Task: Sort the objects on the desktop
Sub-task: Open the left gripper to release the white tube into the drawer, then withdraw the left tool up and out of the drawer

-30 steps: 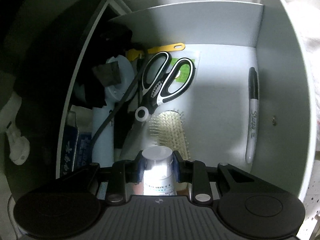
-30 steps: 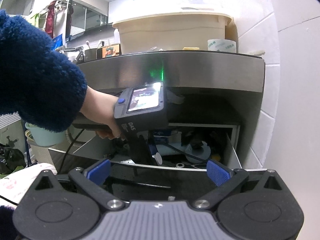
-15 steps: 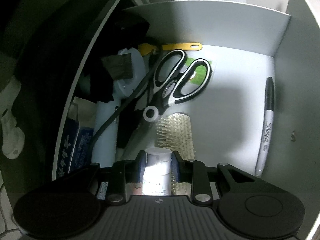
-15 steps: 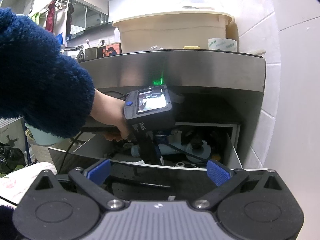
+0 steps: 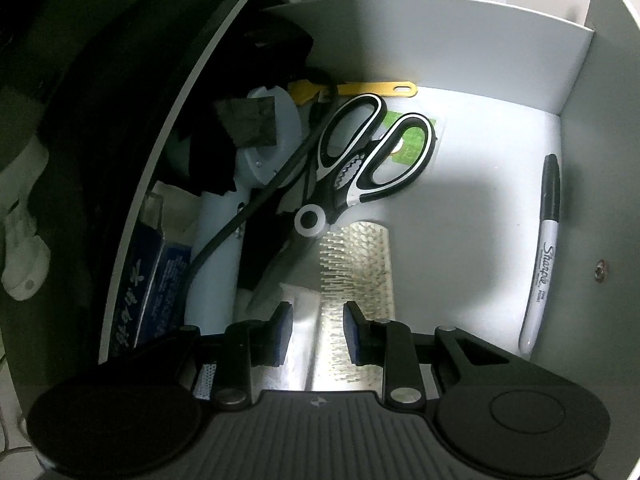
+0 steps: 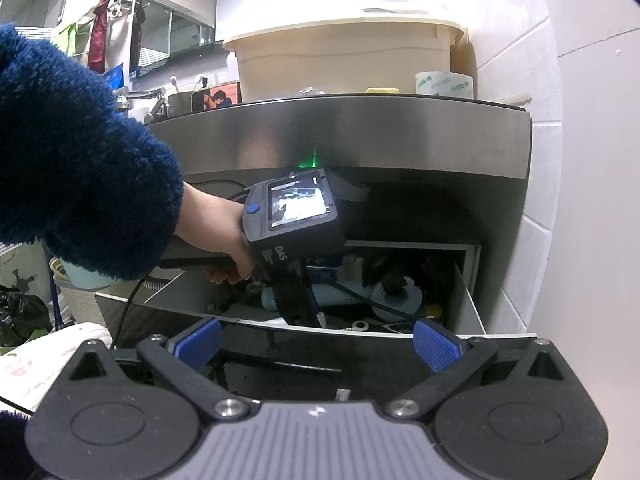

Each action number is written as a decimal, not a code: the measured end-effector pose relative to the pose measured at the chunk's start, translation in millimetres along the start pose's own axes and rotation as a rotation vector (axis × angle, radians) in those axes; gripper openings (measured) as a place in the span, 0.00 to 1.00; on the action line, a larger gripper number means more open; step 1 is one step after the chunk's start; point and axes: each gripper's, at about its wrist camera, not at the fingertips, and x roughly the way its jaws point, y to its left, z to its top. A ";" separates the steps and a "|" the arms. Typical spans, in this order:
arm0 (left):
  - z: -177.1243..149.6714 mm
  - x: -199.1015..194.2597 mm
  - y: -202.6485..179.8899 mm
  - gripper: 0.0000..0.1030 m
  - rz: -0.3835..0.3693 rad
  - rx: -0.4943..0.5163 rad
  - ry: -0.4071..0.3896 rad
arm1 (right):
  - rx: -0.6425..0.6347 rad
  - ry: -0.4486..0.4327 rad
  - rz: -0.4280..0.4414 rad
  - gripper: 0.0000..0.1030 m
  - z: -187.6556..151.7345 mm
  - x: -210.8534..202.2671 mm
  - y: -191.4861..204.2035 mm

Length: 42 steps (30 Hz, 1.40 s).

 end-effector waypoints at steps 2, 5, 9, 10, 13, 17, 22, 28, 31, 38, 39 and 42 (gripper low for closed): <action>1.0 -0.8 -0.9 0.31 0.005 0.003 -0.006 | -0.001 0.001 0.000 1.00 0.2 0.6 -0.2; 2.6 -4.6 -0.3 0.31 0.010 -0.002 -0.022 | 0.000 0.002 0.000 1.00 0.3 0.8 -0.4; 3.7 -10.9 0.9 0.34 0.018 -0.002 -0.037 | 0.000 0.004 -0.001 1.00 -0.1 0.6 0.4; 3.8 -12.8 1.6 0.37 0.024 -0.006 -0.042 | -0.001 0.004 -0.001 1.00 0.0 0.7 0.4; 3.6 -20.0 3.9 0.39 0.031 -0.022 -0.063 | -0.003 0.004 -0.001 1.00 0.0 0.6 0.3; 3.1 -30.2 1.3 0.42 0.036 -0.014 -0.083 | -0.004 0.005 -0.001 1.00 0.2 0.9 0.0; 1.6 -42.9 -8.4 0.46 0.042 0.025 -0.112 | -0.008 0.008 -0.002 1.00 0.5 1.5 1.0; 2.3 -63.5 -15.0 0.52 0.057 0.020 -0.178 | -0.015 0.010 -0.004 1.00 0.4 1.8 1.7; 2.3 -79.0 -16.2 0.55 0.064 0.004 -0.231 | -0.018 0.012 -0.004 1.00 0.2 1.9 2.2; 0.3 -113.3 -18.5 0.56 0.066 -0.038 -0.323 | -0.025 0.016 -0.005 1.00 -0.3 2.1 3.4; -0.8 -118.3 -19.2 0.56 0.067 -0.037 -0.335 | -0.026 0.016 -0.006 1.00 -0.4 2.1 3.5; -5.5 -134.0 -19.0 0.56 0.066 -0.046 -0.363 | -0.027 0.019 -0.006 1.00 -0.4 2.5 3.8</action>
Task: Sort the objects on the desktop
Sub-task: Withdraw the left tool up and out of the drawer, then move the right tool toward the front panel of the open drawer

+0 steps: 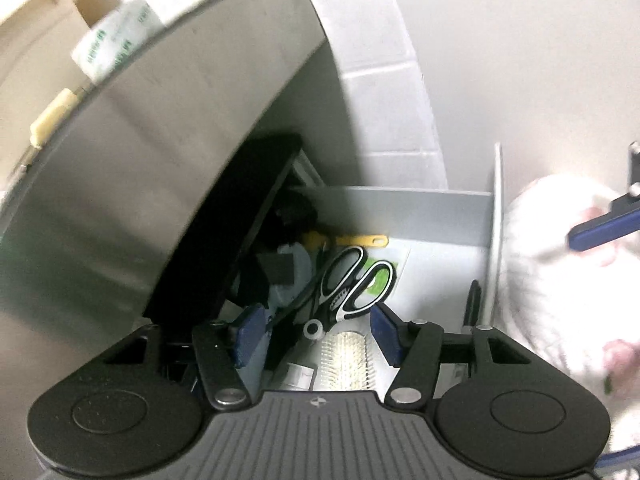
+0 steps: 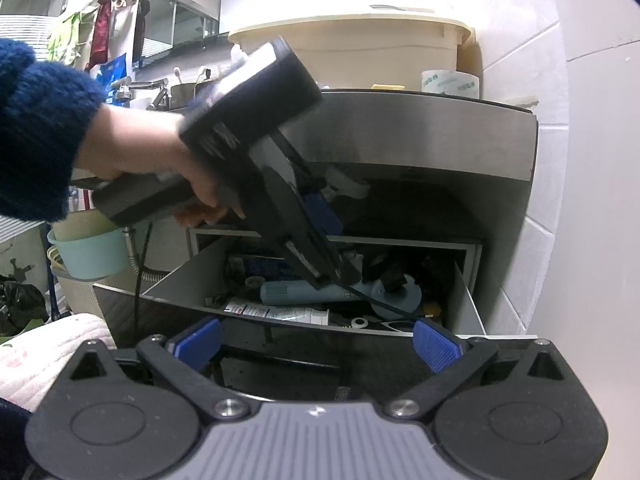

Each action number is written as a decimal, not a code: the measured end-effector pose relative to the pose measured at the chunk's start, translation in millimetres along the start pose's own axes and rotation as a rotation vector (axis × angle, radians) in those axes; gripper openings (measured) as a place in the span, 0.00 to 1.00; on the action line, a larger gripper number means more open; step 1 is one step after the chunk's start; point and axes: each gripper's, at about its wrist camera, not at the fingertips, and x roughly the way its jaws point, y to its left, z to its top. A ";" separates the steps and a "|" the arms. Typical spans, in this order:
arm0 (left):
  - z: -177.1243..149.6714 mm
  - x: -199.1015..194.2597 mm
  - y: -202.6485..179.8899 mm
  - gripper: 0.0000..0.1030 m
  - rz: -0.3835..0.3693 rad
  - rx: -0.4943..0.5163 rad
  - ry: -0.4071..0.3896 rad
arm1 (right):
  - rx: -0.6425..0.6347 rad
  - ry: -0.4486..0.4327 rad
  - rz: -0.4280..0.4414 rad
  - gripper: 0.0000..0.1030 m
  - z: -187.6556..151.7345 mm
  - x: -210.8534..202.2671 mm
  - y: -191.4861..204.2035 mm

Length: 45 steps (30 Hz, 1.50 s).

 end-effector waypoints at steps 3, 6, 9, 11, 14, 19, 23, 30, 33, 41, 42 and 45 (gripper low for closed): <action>-0.9 -18.7 3.5 0.56 0.008 -0.022 -0.028 | -0.003 0.004 0.000 1.00 0.2 0.8 0.6; -3.4 -40.2 8.6 0.56 0.014 -0.062 -0.058 | -0.009 0.007 -0.002 1.00 0.2 1.1 1.6; -8.9 -67.2 13.8 0.56 0.031 -0.112 -0.103 | -0.015 0.010 -0.004 1.00 0.0 1.7 2.4; -14.4 -86.9 17.3 0.56 0.051 -0.145 -0.135 | -0.017 0.013 -0.004 1.00 0.3 2.4 2.6; -27.8 -109.4 22.7 0.56 0.077 -0.203 -0.171 | -0.019 0.018 -0.005 1.00 0.6 3.6 2.8; -63.8 -142.7 28.2 0.58 0.139 -0.318 -0.213 | -0.015 0.027 -0.008 1.00 0.8 5.0 2.2; -102.1 -171.3 29.6 0.62 0.194 -0.503 -0.312 | -0.016 0.035 -0.013 1.00 1.0 6.4 3.1; -158.5 -197.9 1.7 0.67 0.384 -0.653 -0.395 | -0.059 0.043 -0.031 1.00 1.1 7.7 10.3; -181.3 -197.2 -8.0 0.68 0.434 -0.697 -0.396 | -0.090 0.050 -0.039 1.00 0.9 8.5 15.2; -222.2 -175.5 -30.7 0.68 0.498 -0.746 -0.331 | -0.158 0.077 -0.062 1.00 0.2 13.2 26.8; -225.8 -171.8 -34.8 0.68 0.511 -0.738 -0.322 | -0.167 0.082 -0.065 1.00 0.0 14.2 28.1; -235.9 -161.4 -41.7 0.68 0.520 -0.744 -0.306 | -0.194 0.094 -0.068 1.00 -0.8 16.0 32.3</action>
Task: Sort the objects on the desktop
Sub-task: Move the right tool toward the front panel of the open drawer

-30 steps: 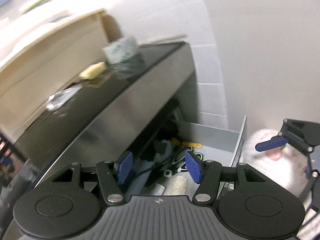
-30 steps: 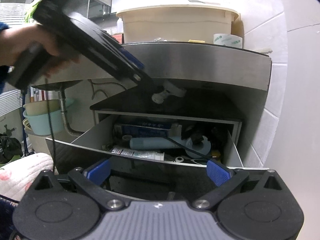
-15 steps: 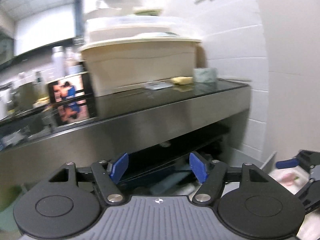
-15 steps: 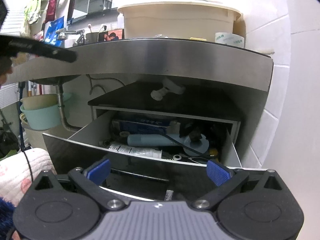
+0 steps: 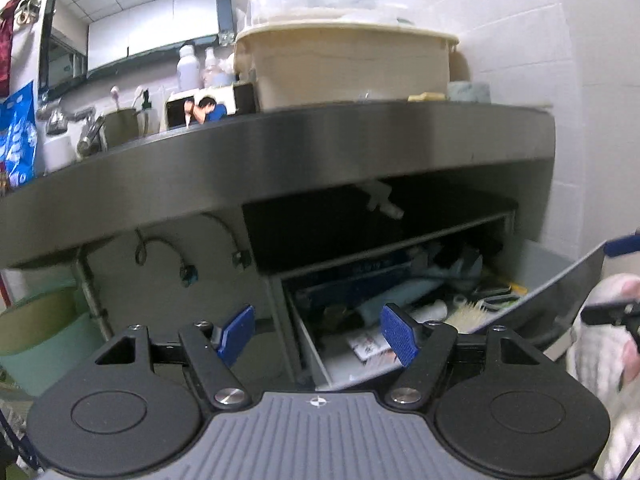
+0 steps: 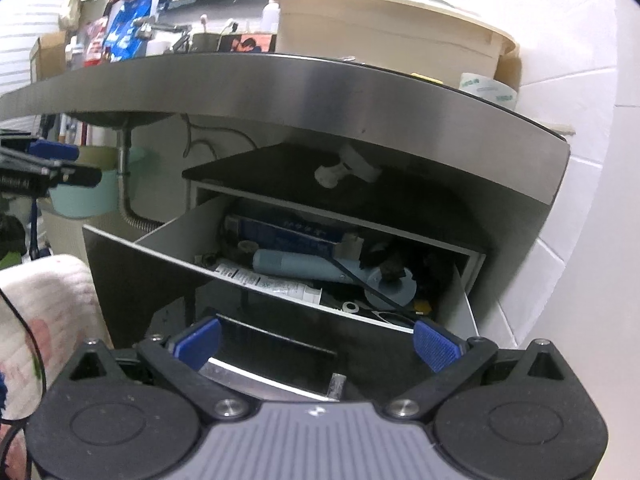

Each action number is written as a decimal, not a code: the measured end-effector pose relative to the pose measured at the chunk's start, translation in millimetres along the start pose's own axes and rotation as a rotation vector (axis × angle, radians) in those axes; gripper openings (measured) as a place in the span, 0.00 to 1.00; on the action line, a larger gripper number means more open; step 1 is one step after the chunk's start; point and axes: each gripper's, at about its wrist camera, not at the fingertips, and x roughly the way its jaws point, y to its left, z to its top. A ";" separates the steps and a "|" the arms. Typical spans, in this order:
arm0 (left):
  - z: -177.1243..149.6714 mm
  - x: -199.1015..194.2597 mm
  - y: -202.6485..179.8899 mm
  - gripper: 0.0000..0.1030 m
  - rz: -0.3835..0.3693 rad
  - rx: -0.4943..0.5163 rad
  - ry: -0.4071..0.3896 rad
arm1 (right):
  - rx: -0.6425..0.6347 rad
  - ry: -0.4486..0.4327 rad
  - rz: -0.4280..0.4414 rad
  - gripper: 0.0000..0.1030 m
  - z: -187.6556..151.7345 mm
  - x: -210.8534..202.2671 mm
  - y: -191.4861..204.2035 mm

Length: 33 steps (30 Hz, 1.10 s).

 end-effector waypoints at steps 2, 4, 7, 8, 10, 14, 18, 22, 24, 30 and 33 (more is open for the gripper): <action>-9.2 0.3 1.5 0.68 0.000 -0.028 0.005 | -0.014 0.007 -0.003 1.00 0.1 1.4 2.5; -11.8 0.6 1.4 0.68 0.012 -0.031 -0.001 | -0.022 0.015 -0.007 1.00 0.4 2.9 4.1; -8.8 0.8 1.6 0.68 0.002 -0.038 -0.027 | -0.025 0.029 -0.014 1.00 0.9 5.5 4.8; -8.0 1.6 1.5 0.68 -0.001 -0.042 -0.033 | -0.026 0.032 -0.017 1.00 1.0 6.1 5.0; -7.8 3.3 2.0 0.68 0.000 -0.054 -0.039 | -0.028 0.036 -0.024 1.00 1.1 6.8 5.6; -10.3 7.6 2.4 0.68 0.001 -0.080 -0.033 | -0.045 0.049 -0.039 1.00 1.4 8.8 7.7; -13.3 6.3 -1.2 0.69 -0.008 -0.059 -0.040 | -0.053 0.059 -0.056 1.00 2.9 11.2 8.7; -15.5 3.7 -8.0 0.72 -0.021 -0.018 -0.051 | -0.067 0.055 -0.087 1.00 6.9 10.8 10.9; -16.0 2.4 -9.6 0.73 -0.020 -0.009 -0.058 | -0.083 0.040 -0.099 1.00 10.1 9.1 14.8; -17.3 2.9 0.4 0.75 -0.013 -0.073 -0.053 | 0.003 0.027 -0.065 1.00 20.0 10.3 21.9; -18.3 2.1 7.5 0.78 0.000 -0.114 -0.053 | 0.077 0.055 -0.053 0.98 20.7 17.5 23.6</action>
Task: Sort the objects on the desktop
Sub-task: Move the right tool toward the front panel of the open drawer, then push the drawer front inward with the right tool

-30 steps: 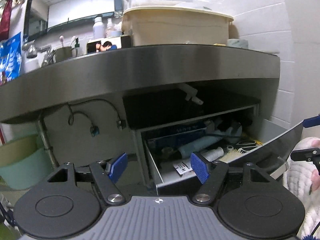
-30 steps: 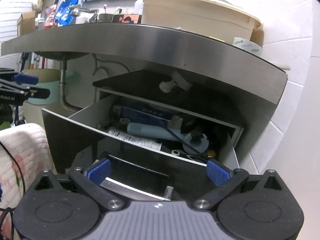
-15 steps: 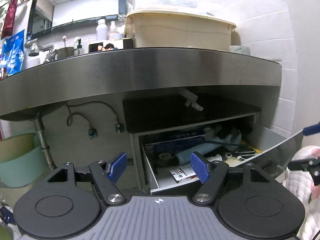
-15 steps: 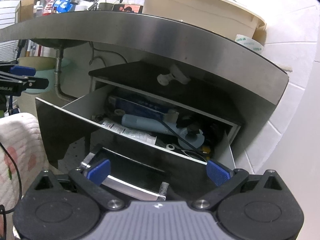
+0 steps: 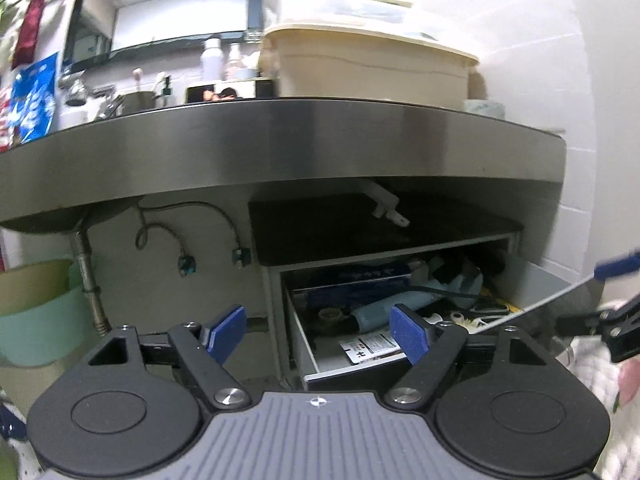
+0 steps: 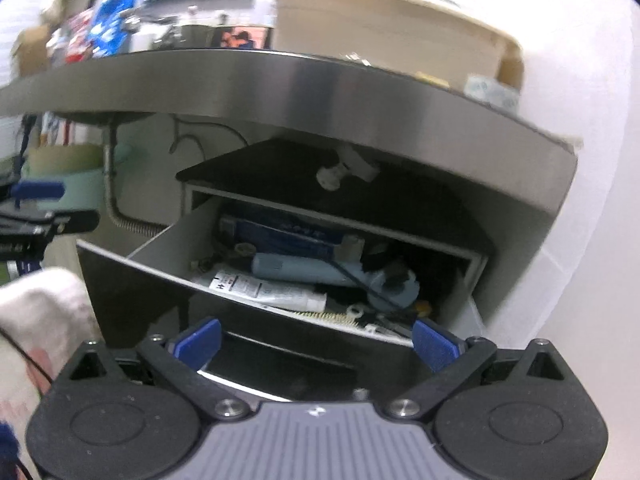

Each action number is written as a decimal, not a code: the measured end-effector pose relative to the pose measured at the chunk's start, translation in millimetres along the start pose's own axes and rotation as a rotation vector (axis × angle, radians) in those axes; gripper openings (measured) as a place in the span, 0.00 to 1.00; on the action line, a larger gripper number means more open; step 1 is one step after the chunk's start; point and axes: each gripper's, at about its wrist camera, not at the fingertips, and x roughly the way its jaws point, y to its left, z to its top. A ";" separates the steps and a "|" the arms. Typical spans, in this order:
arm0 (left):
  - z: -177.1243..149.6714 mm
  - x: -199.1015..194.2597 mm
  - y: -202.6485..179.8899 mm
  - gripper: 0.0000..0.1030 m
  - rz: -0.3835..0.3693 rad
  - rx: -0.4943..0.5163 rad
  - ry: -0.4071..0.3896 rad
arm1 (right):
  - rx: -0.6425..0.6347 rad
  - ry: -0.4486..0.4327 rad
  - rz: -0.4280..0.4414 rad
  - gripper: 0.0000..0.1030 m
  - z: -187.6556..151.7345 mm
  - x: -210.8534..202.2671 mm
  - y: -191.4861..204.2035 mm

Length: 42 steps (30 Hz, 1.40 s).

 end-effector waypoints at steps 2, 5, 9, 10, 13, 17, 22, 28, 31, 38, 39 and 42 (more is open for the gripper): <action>-0.1 -0.9 2.7 0.78 0.004 -0.013 -0.003 | 0.047 0.031 0.004 0.93 -1.2 6.8 1.0; -0.1 -2.0 3.6 0.78 0.004 -0.016 -0.008 | 0.061 0.070 -0.016 0.91 -4.9 18.2 4.1; 0.2 -2.6 0.1 0.79 -0.001 0.004 -0.015 | 0.106 0.106 -0.020 0.91 -7.9 32.2 4.2; 0.2 -2.9 -0.9 0.79 -0.003 0.010 -0.017 | 0.107 0.117 -0.027 0.90 -9.2 36.0 5.2; 0.2 -2.7 -3.3 0.79 -0.009 0.025 -0.018 | 0.117 0.145 -0.036 0.90 -11.9 46.6 6.9; 0.2 -2.5 -2.7 0.79 -0.008 0.024 -0.016 | 0.140 0.181 -0.041 0.90 -14.9 59.3 8.0; -0.3 -2.3 0.5 0.81 -0.009 0.006 -0.013 | 0.158 0.213 -0.038 0.90 -17.6 72.9 10.2; -0.5 -2.0 1.8 0.81 -0.008 -0.002 -0.012 | 0.188 0.230 -0.039 0.90 -19.1 84.0 9.0; -0.3 -1.6 1.7 0.81 -0.009 -0.001 -0.012 | 0.205 0.237 -0.037 0.90 -19.6 88.8 7.6; -0.2 -1.0 2.0 0.81 -0.010 -0.004 -0.009 | 0.218 0.244 -0.030 0.90 -19.4 92.8 5.6; -0.3 -0.5 1.4 0.81 -0.010 -0.003 -0.008 | 0.217 0.245 -0.030 0.90 -19.2 93.1 5.4; -0.3 -0.6 0.2 0.81 -0.011 0.003 -0.009 | 0.216 0.246 -0.026 0.92 -18.7 94.5 5.6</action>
